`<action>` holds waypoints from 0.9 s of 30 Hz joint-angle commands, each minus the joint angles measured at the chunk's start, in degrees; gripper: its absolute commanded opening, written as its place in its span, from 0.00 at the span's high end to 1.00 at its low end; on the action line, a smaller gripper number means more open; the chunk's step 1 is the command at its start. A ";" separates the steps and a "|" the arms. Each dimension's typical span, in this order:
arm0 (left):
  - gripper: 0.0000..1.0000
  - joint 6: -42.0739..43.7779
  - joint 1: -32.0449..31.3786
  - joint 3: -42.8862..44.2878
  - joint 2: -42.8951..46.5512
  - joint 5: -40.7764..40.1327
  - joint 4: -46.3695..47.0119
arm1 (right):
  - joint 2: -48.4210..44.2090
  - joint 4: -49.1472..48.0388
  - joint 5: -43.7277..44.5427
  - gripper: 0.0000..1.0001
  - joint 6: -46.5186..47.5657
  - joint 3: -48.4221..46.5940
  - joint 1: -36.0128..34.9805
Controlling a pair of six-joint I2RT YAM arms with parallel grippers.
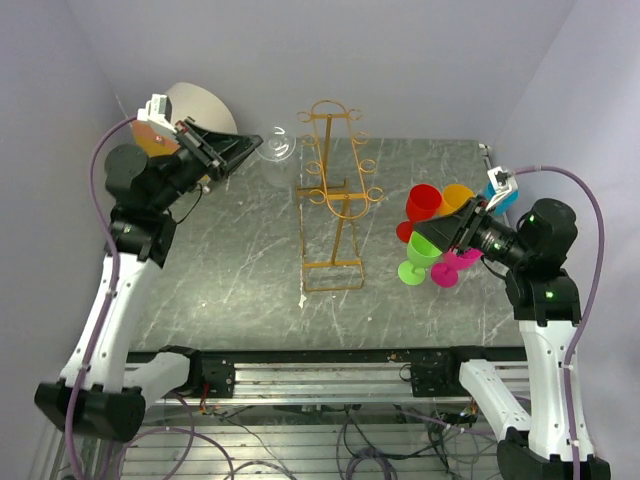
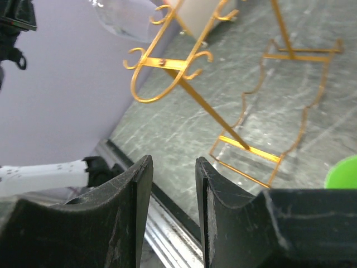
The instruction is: Take the wine glass off the wine glass rack
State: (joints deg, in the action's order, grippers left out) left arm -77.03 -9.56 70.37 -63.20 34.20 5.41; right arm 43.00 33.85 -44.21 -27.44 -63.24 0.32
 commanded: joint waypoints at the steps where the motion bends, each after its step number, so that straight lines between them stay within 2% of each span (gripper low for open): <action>1: 0.93 -4.42 0.42 -1.37 7.45 2.76 4.79 | 0.06 -13.36 -14.26 0.63 -8.73 1.50 0.19; 7: 0.93 -7.51 0.42 -2.76 16.47 1.72 4.03 | 0.80 -39.33 -22.29 0.48 -26.44 5.54 -0.67; 10: 0.93 -8.79 0.40 -2.93 19.91 1.82 3.45 | 1.90 -57.03 -23.71 0.39 -39.14 9.41 -2.05; 12: 0.93 -9.87 0.43 -3.25 21.65 1.74 3.52 | 3.82 -64.08 -23.64 0.36 -43.36 9.46 -3.87; 15: 0.93 -12.09 0.42 -4.00 24.10 1.97 4.34 | 7.36 -66.49 -22.08 0.35 -42.41 7.43 -9.81; 19: 0.93 -14.36 0.42 -4.93 27.01 1.56 4.87 | 12.65 -63.09 -17.47 0.34 -33.35 3.15 -23.33; 22: 0.93 -16.05 0.39 -5.50 29.07 0.79 5.72 | 16.79 -61.79 -15.16 0.33 -28.85 1.13 -29.89; 27: 0.93 -17.07 0.38 -4.18 31.39 0.08 6.64 | 21.95 -68.74 -14.32 0.32 -29.27 0.98 -33.04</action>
State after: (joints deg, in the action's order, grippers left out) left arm -91.83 -9.56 64.64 -33.69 34.72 7.38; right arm 62.54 -29.04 -60.75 -58.87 -60.99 -31.44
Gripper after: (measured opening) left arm 0.083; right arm 0.672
